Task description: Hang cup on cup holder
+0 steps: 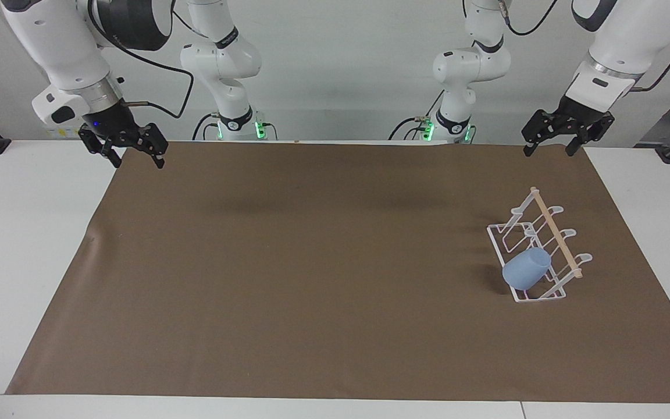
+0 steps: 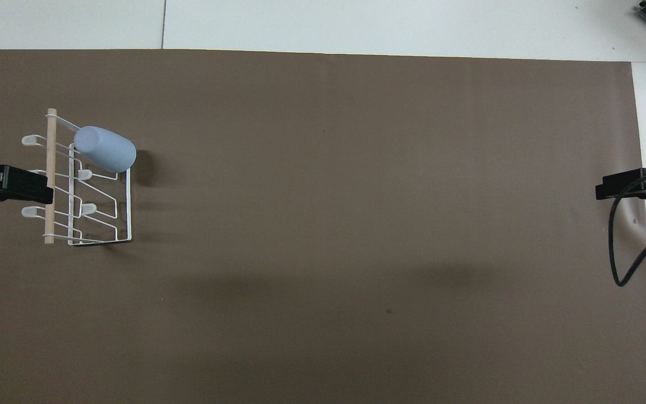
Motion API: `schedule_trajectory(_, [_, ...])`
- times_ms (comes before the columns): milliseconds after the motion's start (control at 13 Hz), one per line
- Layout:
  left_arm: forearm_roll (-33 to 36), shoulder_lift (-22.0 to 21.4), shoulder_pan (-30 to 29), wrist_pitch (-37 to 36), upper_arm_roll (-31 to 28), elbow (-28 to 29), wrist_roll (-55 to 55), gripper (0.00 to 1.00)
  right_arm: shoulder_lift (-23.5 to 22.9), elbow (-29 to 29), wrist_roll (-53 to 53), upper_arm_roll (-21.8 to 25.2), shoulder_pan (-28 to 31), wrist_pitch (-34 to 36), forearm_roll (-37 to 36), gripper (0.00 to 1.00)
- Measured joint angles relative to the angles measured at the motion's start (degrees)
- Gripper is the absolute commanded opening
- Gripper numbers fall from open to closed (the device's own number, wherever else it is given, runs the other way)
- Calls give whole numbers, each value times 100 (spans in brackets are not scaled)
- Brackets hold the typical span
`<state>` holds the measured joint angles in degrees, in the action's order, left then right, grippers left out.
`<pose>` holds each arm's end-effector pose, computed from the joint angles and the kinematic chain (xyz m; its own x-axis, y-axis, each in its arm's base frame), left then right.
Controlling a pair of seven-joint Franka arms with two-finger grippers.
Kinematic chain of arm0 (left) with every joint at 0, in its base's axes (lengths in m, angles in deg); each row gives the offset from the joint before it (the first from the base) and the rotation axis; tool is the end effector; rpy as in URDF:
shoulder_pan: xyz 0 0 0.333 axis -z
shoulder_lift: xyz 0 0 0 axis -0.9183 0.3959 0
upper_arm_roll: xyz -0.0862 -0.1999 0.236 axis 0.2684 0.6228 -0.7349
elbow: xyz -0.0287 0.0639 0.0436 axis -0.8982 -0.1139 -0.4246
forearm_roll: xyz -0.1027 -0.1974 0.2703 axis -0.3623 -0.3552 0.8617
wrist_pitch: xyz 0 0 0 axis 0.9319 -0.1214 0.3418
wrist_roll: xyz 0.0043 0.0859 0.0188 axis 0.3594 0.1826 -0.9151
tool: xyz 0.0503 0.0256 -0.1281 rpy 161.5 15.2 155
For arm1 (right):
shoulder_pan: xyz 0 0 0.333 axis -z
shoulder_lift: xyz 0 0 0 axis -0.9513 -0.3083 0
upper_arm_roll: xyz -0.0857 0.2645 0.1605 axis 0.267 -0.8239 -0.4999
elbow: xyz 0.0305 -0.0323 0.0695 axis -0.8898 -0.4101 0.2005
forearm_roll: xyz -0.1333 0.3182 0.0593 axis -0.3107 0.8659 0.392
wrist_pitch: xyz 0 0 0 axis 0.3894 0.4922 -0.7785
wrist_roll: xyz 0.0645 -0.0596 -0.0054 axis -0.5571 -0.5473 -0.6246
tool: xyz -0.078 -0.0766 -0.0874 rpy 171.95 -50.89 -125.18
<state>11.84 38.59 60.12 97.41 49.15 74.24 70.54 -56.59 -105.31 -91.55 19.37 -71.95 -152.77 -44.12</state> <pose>0.4808 -0.0422 0.6114 0.9993 -0.0327 -0.0191 -0.0321 -0.9990 0.0319 0.4970 -0.0519 0.5736 0.9988 -0.0458 0.0194 -0.0453 -0.9987 -0.0241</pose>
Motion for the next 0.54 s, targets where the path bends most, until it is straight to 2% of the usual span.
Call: schedule_trajectory(538, [0, -29, 7, -26, 22, 2, 66, 100, 0, 0, 0, 0, 0, 0, 0, 100])
